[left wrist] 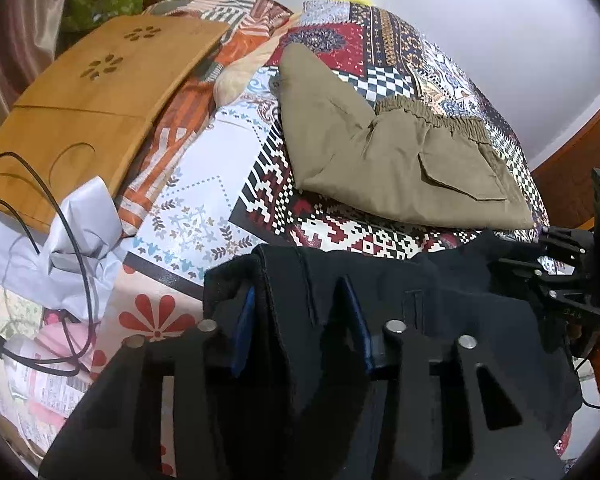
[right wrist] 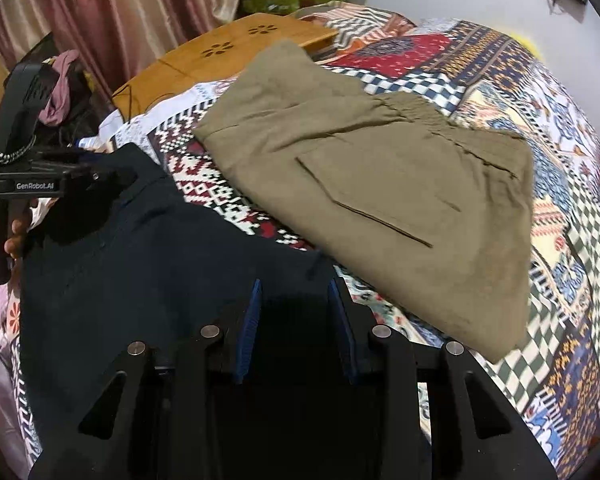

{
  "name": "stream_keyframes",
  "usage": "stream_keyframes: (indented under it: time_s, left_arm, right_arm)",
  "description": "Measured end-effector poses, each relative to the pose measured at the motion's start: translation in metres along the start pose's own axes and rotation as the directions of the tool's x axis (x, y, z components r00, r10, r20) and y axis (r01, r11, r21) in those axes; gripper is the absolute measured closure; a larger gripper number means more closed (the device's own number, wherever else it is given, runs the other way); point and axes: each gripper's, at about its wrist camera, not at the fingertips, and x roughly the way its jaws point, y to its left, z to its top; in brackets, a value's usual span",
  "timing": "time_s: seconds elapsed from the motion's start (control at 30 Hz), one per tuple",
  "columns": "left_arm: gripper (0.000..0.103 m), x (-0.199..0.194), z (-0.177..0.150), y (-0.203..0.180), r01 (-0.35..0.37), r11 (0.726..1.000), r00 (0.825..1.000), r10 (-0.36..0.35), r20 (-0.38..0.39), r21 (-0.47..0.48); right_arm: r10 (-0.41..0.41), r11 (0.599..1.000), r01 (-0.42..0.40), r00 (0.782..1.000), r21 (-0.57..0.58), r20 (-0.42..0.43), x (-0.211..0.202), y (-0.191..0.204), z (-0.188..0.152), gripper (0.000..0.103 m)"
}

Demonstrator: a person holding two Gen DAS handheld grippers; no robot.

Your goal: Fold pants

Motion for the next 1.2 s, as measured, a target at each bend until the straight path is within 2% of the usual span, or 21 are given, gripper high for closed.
stream_keyframes:
  time_s: [0.03, 0.17, 0.33, 0.4, 0.5, 0.53, 0.63, 0.73, 0.9, 1.0, 1.1, 1.17, 1.2]
  left_arm:
    - [0.072, -0.002, 0.0, 0.0, -0.004, 1.0, 1.0, 0.004, 0.009, 0.002]
    - [0.085, -0.013, -0.001, -0.001, -0.032, 0.999, 0.997, 0.029, 0.067, 0.042]
    - [0.087, -0.019, 0.003, 0.001, -0.06, 0.996, 0.994, 0.054, 0.095, 0.062]
    - [0.086, -0.014, 0.005, 0.002, -0.074, 0.994, 0.994, 0.067, 0.089, 0.078]
    - [0.082, -0.002, 0.006, 0.002, -0.098, 0.992, 0.994, 0.093, 0.055, 0.081]
    - [0.076, -0.004, 0.006, 0.001, -0.111, 0.99, 0.993, 0.107, 0.055, 0.083]
    - [0.069, -0.016, 0.006, -0.001, -0.15, 0.985, 0.988, 0.146, 0.058, 0.08]
    - [0.069, -0.035, 0.003, -0.003, -0.165, 0.982, 0.985, 0.158, 0.074, 0.093]
    - [0.067, -0.077, -0.013, -0.012, -0.151, 0.981, 0.984, 0.138, 0.114, 0.123]
    - [0.062, -0.094, -0.029, -0.018, -0.142, 0.981, 0.985, 0.127, 0.115, 0.133]
    - [0.058, -0.105, -0.05, -0.024, -0.138, 0.981, 0.987, 0.124, 0.106, 0.139]
    - [0.051, -0.11, -0.063, -0.028, -0.135, 0.981, 0.987, 0.121, 0.103, 0.138]
    - [0.044, -0.113, -0.071, -0.029, -0.136, 0.982, 0.987, 0.123, 0.104, 0.132]
  right_arm:
    - [-0.008, 1.0, 0.008, 1.0, -0.017, -0.008, 0.001, 0.003, -0.001, 0.09]
    - [-0.04, 0.996, 0.042, 0.999, -0.074, 0.025, -0.004, 0.011, -0.005, 0.097]
    - [-0.082, 0.994, 0.09, 0.991, -0.067, 0.11, -0.019, 0.01, -0.003, 0.099]
    - [-0.096, 0.993, 0.101, 0.991, -0.053, 0.099, -0.015, 0.006, 0.001, 0.099]
    - [-0.098, 0.995, 0.099, 0.994, -0.022, 0.045, -0.003, 0.001, 0.002, 0.099]
    - [-0.1, 0.995, 0.1, 0.994, -0.014, 0.035, -0.001, 0.001, 0.002, 0.099]
    - [-0.079, 0.997, 0.078, 0.997, 0.017, 0.028, -0.012, 0.001, 0.001, 0.097]
    - [-0.096, 0.995, 0.093, 0.993, 0.036, 0.069, -0.038, 0.002, -0.003, 0.094]
    - [-0.109, 0.993, 0.102, 0.983, 0.054, 0.148, -0.089, 0.011, -0.018, 0.094]
    - [-0.109, 0.993, 0.102, 0.978, 0.052, 0.177, -0.111, 0.025, -0.032, 0.094]
    - [-0.098, 0.995, 0.094, 0.977, 0.032, 0.192, -0.121, 0.044, -0.046, 0.084]
    - [-0.091, 0.996, 0.09, 0.976, 0.014, 0.199, -0.124, 0.059, -0.056, 0.075]
    - [-0.075, 0.997, 0.076, 0.977, 0.002, 0.2, -0.125, 0.068, -0.062, 0.075]
